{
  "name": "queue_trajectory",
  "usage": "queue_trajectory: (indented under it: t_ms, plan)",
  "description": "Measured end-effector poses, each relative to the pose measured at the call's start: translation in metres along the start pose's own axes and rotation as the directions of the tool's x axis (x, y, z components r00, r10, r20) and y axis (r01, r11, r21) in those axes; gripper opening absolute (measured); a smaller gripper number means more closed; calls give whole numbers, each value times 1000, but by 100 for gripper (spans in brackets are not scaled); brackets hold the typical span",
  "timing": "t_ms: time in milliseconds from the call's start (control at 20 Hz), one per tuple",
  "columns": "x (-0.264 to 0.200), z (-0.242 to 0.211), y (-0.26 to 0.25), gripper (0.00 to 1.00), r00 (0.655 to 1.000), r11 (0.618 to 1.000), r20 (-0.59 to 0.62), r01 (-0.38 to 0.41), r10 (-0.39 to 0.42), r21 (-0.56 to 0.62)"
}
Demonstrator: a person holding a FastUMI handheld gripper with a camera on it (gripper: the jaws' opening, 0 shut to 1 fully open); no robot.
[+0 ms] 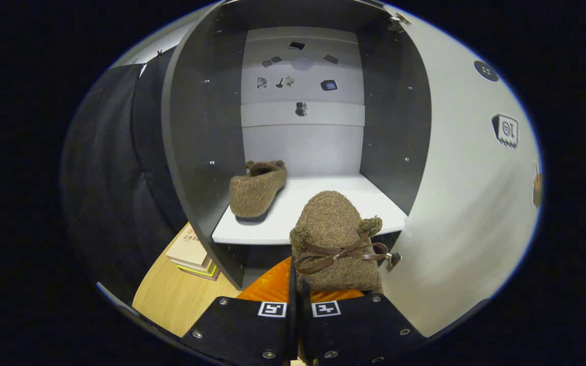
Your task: Open the shoe cabinet door, grab the shoes and put them into the shoe cabinet, then close the shoe cabinet door.
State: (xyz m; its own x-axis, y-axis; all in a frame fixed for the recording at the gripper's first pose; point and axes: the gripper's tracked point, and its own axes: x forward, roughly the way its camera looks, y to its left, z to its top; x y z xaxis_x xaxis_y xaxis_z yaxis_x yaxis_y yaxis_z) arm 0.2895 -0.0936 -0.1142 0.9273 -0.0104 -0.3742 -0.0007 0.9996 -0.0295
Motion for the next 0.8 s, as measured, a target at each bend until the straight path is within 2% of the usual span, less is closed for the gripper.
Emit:
queue_trajectory:
  t_ms: [150, 500, 800]
  plan:
    - [28, 32, -5, 4, 1000, 999, 21, -2, 2, -33]
    - [104, 87, -14, 4, 999, 999, 22, -29, 29, -30]
    - [172, 97, -24, 4, 999, 999, -29, -35, 34, -38]
